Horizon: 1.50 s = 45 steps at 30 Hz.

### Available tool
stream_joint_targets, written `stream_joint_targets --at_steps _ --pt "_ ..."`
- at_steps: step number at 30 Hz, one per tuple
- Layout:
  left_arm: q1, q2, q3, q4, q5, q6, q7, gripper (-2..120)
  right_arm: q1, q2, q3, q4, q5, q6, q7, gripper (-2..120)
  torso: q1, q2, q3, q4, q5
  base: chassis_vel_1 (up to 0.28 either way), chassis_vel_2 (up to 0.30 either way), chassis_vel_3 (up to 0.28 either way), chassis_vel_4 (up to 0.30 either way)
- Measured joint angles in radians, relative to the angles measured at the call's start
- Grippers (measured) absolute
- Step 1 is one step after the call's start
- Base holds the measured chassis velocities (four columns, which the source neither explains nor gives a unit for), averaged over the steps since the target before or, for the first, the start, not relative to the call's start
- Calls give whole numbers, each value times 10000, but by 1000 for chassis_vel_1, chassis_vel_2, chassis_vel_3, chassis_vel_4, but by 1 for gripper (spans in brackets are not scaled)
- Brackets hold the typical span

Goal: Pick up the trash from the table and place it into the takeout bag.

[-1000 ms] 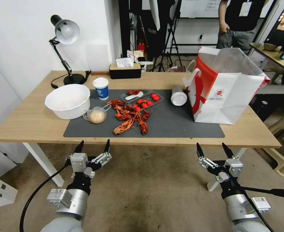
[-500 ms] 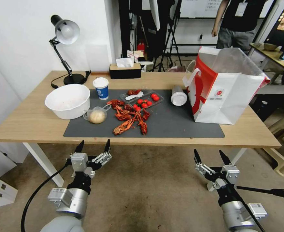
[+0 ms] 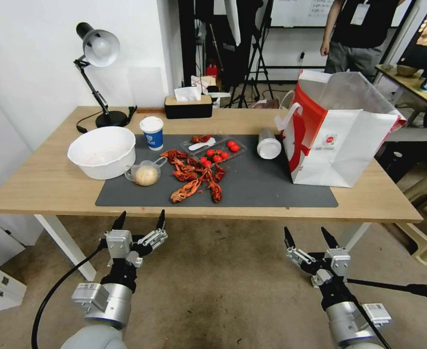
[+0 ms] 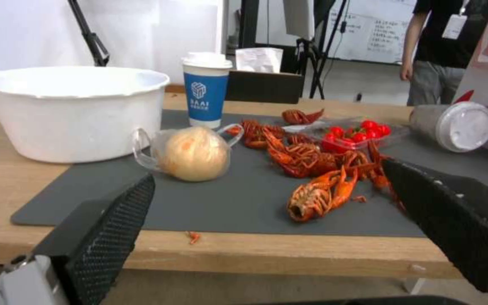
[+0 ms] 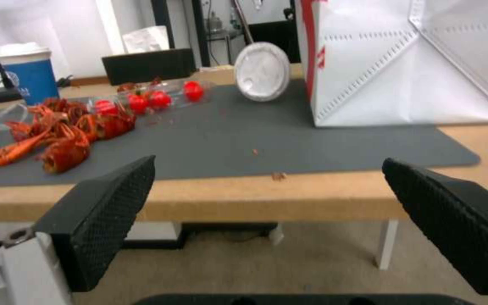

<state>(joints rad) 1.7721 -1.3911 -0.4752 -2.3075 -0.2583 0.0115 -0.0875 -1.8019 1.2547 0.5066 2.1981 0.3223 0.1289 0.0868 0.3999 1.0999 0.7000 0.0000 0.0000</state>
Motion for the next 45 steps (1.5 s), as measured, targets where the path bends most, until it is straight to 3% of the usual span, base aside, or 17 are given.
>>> stream_joint_targets --at_steps 15,19,22,27,34,45 --pt "29 137 -14 -25 -4 -11 5 100 2040 -637 -1017 286 152 -1688 533 100 0 0 0 1 -2 0 0 0 0" --pt "64 141 -56 -100 -6 -11 1 100 2752 -788 -1376 300 253 -2275 658 100 0 0 0 3 0 0 0 0 0" --pt "122 123 -126 -204 -4 -11 1 100 3842 -1075 -1891 250 693 -3249 920 100 1 0 0 3 0 0 0 0 0" --pt "124 96 -147 -243 6 -10 0 100 4257 -1203 -2040 208 993 -3665 1069 100 3 0 0 0 -1 0 0 0 0" --pt "178 6 -201 -255 84 0 -8 100 5536 -1783 -2789 19 1790 -4814 2196 100 2 0 0 -1 1 0 0 0 0" --pt "177 -113 -243 -185 174 9 -13 100 7687 -1884 -3452 -886 2959 -5944 3666 100 2 0 0 1 -1 0 0 0 0"
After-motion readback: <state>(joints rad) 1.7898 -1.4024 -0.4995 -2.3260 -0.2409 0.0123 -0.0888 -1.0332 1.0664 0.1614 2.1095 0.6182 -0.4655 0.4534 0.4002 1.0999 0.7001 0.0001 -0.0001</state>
